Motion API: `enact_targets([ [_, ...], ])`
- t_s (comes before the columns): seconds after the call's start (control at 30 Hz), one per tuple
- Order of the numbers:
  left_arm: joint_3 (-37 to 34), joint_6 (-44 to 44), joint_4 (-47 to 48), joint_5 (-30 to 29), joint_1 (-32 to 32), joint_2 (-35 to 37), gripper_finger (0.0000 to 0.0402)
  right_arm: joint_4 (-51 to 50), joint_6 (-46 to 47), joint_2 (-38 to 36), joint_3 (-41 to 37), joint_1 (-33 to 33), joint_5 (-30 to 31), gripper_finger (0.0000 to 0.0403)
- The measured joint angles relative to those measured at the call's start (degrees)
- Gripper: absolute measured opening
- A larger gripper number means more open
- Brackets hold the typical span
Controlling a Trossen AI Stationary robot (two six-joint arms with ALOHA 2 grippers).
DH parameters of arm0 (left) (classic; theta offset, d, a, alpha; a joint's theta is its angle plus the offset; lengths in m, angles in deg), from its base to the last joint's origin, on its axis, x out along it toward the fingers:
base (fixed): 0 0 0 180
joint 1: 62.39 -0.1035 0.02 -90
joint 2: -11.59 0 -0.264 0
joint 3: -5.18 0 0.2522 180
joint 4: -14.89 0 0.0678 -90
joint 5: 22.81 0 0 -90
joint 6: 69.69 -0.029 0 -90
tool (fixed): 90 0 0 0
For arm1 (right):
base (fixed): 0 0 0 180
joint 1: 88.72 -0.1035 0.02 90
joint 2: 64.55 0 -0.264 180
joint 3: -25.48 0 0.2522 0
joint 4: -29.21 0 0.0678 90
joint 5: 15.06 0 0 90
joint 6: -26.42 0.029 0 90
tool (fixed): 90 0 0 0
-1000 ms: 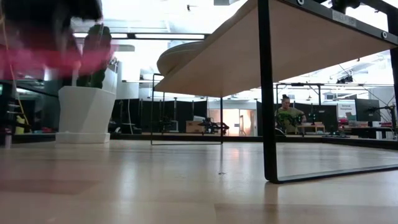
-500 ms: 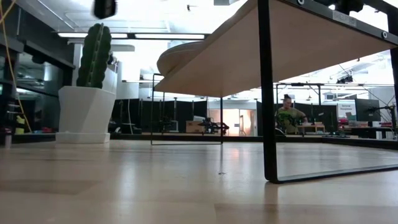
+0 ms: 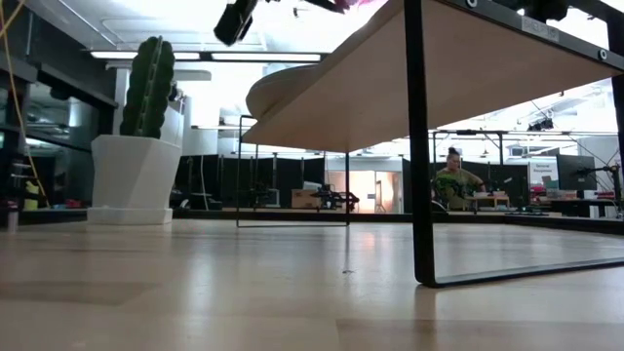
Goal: Place and stack plates onto a shelf
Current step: Stack the pink transparent plate on top of the pink plate on the shelf
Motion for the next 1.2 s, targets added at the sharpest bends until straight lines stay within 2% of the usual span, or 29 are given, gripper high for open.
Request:
enact_targets([
  [0.1, 0.13, 5.96, -0.6, -1.89, 1.41, -2.43, 0.0, -0.02, -0.01, 0.0, 0.0, 0.02, 0.21, 0.019],
  [0.27, 0.15, 11.17, -0.1, -2.2, 2.1, -4.27, 0.0, 0.0, 0.07, 0.0, 0.0, 0.02, 0.19, 0.019],
  [0.37, 0.19, 14.13, -0.54, -5.02, 2.04, -4.13, 0.0, -0.02, 0.26, 0.0, 0.0, 0.02, 0.21, 0.019],
  [0.5, 0.22, 16.34, -0.43, -8.22, 1.64, -4.17, 0.0, -0.02, 0.34, 0.0, 0.0, -0.01, 0.19, 0.019],
  [0.77, 0.5, 16.95, -0.64, -8.23, 0.6, -4.17, 0.0, -0.02, 0.07, 0.0, 0.0, -0.01, 0.22, 0.019],
  [1.03, 9.51, 13.65, 3.79, -8.05, 1.49, -9.3, 0.0, -0.06, 0.03, 0.0, 0.0, -0.01, 1.46, 0.019],
  [1.2, 15.15, 13.57, 12.47, -8.03, 0.99, -13.19, 0.0, -0.07, 0.26, -0.02, 0.0, 0.02, 2.75, 0.019],
])
